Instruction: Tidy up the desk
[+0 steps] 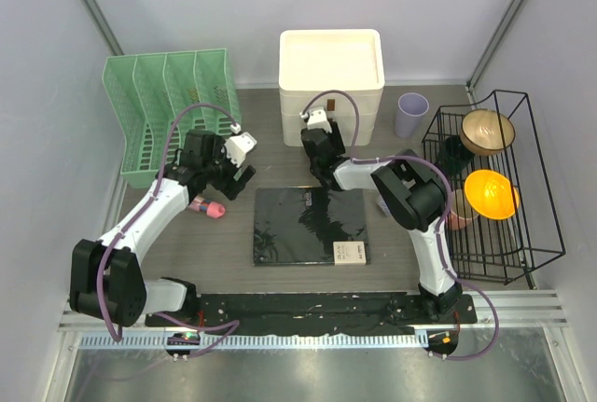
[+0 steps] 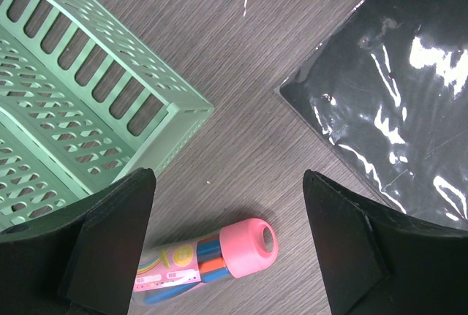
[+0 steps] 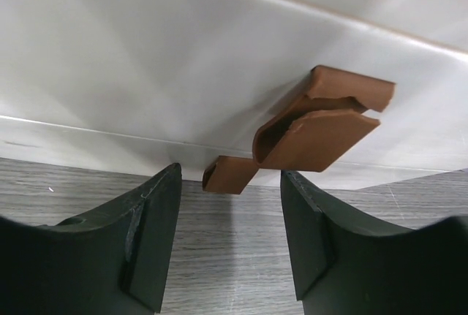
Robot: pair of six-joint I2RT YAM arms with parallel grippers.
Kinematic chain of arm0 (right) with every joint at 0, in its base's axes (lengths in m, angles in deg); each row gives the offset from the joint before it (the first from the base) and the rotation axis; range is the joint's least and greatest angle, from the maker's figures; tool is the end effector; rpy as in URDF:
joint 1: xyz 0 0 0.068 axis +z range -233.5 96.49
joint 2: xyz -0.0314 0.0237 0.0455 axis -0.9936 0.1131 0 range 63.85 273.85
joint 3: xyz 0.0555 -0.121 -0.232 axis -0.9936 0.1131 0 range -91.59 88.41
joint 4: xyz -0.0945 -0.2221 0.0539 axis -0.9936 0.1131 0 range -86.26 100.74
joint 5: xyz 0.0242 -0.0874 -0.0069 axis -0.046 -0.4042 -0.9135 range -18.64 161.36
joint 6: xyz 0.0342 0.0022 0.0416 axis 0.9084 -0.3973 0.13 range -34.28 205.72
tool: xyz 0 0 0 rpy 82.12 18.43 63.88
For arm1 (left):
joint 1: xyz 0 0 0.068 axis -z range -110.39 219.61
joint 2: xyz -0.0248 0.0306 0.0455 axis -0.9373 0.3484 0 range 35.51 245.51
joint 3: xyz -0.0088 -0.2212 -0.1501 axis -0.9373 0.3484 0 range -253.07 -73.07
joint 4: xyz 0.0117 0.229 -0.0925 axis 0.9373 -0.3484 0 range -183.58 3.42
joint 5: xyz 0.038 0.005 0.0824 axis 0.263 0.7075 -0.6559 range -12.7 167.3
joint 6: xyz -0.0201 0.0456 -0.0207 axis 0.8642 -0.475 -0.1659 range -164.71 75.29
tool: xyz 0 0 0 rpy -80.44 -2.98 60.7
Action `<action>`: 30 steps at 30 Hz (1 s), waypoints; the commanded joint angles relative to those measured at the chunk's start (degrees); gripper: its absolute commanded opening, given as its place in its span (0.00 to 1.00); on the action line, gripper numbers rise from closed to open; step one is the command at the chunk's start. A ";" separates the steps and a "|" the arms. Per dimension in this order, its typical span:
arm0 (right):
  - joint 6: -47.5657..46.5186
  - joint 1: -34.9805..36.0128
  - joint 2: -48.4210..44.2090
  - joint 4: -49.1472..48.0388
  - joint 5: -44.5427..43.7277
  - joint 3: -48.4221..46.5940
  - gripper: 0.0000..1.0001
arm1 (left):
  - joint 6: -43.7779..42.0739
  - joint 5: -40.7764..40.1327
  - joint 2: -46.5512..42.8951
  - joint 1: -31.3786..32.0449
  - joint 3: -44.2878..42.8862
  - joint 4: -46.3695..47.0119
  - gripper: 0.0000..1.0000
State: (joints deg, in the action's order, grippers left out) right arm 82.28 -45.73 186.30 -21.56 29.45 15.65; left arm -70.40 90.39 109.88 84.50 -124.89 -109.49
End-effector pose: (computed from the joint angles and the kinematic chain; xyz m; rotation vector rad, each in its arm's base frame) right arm 0.3661 0.2536 0.1536 -0.2226 1.8831 -0.3232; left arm 0.2510 -0.0750 0.2522 0.9154 2.1592 -0.1772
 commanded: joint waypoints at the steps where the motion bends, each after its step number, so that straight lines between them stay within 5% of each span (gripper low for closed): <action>1: -1.04 -0.25 0.50 -6.34 0.34 -0.46 0.59 | 0.56 0.89 -1.07 -0.22 -0.13 2.53 0.87; 8: -1.22 -0.25 1.21 -6.34 0.51 -0.73 0.45 | 0.73 0.89 -0.63 -0.30 0.04 2.88 0.87; 17: -0.17 -0.34 -0.11 -4.51 0.78 -0.03 0.02 | 0.47 0.98 -1.07 -0.22 0.57 3.05 0.87; 30: 5.29 0.36 -7.31 2.97 6.04 5.95 0.01 | 0.47 1.86 -1.59 -0.22 0.75 3.32 0.87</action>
State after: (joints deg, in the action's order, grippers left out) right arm 84.05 -45.75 183.57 -21.34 33.49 19.63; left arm -70.40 90.65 109.88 84.53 -124.25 -109.08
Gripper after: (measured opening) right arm 0.032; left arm 0.868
